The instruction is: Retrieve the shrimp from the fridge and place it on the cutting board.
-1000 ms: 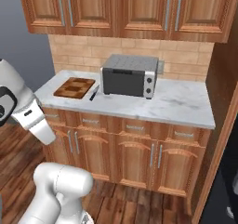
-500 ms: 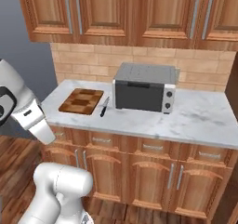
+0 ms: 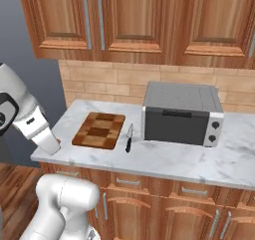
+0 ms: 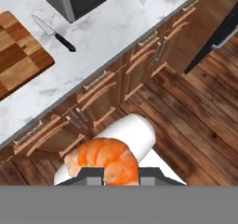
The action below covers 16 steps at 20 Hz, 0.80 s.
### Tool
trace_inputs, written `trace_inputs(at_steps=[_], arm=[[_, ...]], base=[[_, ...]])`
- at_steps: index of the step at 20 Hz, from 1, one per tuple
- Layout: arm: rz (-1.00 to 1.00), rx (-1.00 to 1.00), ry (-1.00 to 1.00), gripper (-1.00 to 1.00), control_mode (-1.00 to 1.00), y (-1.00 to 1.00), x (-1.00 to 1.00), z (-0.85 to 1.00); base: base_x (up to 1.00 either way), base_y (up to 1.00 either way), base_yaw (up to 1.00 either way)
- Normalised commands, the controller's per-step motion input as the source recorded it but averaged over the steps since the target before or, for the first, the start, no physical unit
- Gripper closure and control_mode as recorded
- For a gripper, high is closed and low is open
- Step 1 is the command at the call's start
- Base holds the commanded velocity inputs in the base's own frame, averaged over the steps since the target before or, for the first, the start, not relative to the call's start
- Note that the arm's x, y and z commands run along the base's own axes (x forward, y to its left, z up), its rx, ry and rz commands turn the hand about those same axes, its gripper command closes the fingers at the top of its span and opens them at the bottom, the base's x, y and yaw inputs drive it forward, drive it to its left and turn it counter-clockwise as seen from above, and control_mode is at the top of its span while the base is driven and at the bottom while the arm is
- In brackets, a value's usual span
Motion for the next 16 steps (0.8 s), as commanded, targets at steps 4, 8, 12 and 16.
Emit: trace_inputs(at_steps=[4, 8, 12, 16], arm=[[0.00, 0.00, 0.00, 1.00, 1.00, 0.00, 0.00, 0.00], [0.00, 0.00, 0.00, 1.00, 1.00, 0.00, 0.00, 0.00], [0.00, 0.00, -0.02, 1.00, -1.00, 0.01, 0.16, -0.11], [0.10, 0.04, -0.01, 1.00, -1.00, 0.09, 0.30, -0.33]], base=[[0.67, 0.58, -0.04], [0.54, 0.41, -0.03], [0.11, 0.07, 0.00], [0.00, 0.00, 0.00]])
